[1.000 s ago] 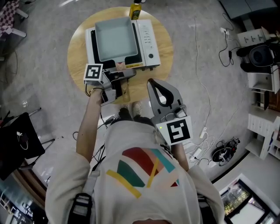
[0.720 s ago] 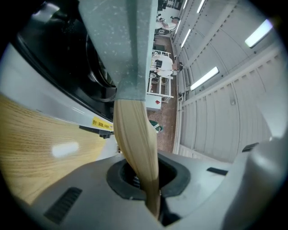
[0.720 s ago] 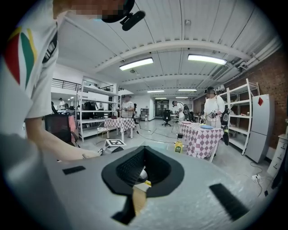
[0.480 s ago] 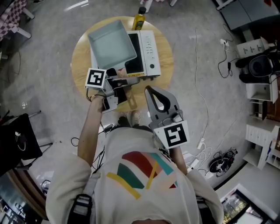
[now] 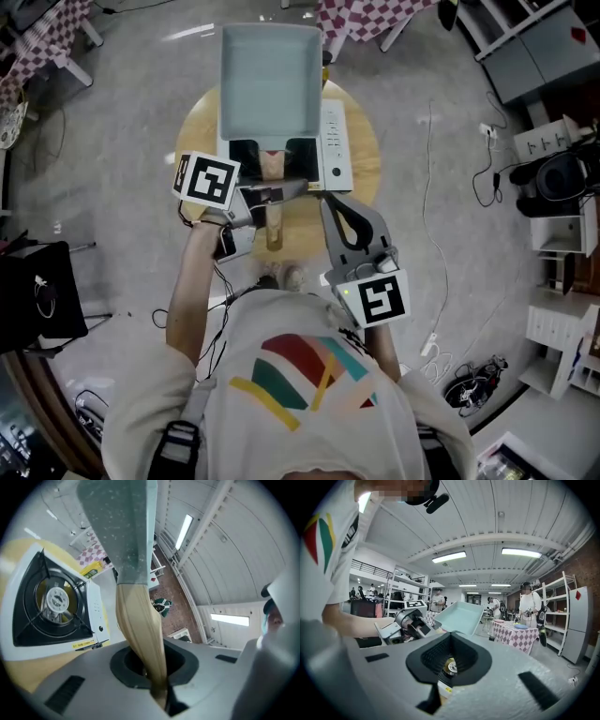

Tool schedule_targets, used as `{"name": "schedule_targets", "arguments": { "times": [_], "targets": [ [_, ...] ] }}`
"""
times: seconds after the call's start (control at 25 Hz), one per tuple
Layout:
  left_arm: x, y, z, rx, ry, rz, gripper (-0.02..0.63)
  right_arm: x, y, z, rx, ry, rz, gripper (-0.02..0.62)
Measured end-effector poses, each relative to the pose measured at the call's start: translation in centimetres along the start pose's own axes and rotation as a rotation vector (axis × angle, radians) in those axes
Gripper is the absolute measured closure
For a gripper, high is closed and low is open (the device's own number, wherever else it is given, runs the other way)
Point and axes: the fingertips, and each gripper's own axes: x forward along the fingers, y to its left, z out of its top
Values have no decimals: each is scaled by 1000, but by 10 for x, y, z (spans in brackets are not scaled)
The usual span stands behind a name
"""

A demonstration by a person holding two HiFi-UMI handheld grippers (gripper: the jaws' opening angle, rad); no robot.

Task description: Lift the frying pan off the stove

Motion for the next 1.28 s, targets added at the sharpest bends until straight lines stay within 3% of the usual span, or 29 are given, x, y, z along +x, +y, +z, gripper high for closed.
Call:
{"name": "schedule_targets", "arguments": {
  "times": [0.2, 0.4, 0.64, 1.04, 1.28],
  "targets": [
    [-4, -49, 24, 166, -16, 12, 593, 2, -13, 38, -73, -116, -19, 597],
    [-13, -97, 42, 315, -82, 19, 593, -3, -26, 82, -93, -221, -101, 597],
    [-26, -147, 38, 445, -118, 49, 592, -24, -35, 121, -88, -337, -120, 597],
    [-64, -169, 9, 555, -221, 227, 592, -35, -3, 138, -174, -394, -75, 597],
    [-72, -175, -7, 575, -263, 274, 592, -39, 7, 143, -174, -419, -62, 597]
  ]
}}
